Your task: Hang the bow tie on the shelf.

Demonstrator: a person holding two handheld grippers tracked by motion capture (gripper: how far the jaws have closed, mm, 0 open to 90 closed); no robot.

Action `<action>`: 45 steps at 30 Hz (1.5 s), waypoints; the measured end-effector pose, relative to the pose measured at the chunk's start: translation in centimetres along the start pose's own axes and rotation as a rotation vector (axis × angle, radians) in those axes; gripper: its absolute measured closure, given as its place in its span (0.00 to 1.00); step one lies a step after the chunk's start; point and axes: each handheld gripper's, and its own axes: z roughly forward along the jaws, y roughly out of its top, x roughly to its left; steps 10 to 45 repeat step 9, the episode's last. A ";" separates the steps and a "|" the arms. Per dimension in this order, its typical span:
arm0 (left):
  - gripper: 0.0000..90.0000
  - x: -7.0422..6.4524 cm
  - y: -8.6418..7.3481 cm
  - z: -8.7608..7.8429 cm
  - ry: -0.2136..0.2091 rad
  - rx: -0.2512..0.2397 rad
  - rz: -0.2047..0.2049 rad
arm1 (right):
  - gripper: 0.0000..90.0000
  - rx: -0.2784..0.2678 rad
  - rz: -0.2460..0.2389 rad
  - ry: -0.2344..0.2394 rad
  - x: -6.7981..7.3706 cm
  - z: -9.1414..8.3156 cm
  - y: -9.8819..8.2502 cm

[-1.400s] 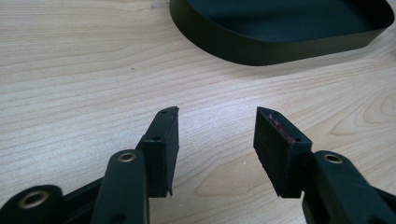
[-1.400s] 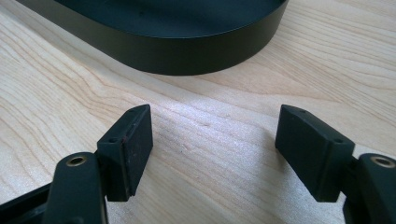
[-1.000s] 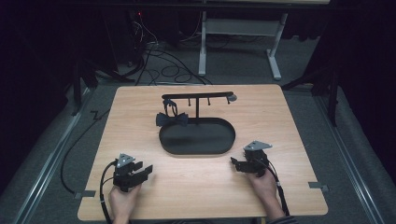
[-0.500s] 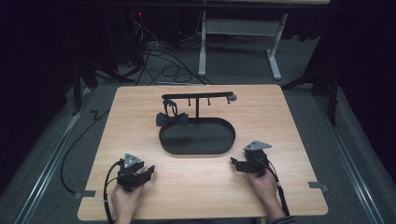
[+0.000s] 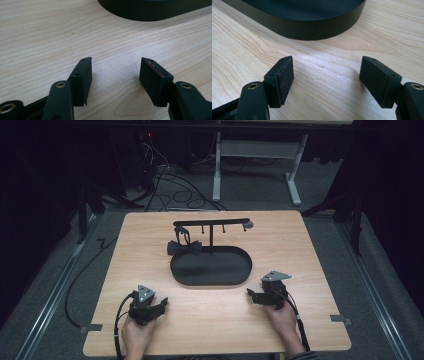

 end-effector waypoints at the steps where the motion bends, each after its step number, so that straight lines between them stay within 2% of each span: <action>1: 0.47 0.0 0.0 0.0 0.002 -0.003 -0.001 | 0.32 0.000 0.000 0.000 0.0 0.0 0.0; 9: 0.41 -0.1 0.0 0.1 -0.010 0.005 0.010 | 0.32 0.002 -0.001 0.001 0.0 0.0 0.0; 45: 0.41 -0.1 0.0 0.1 -0.010 0.005 0.010 | 0.32 0.002 -0.001 0.001 0.0 0.0 0.0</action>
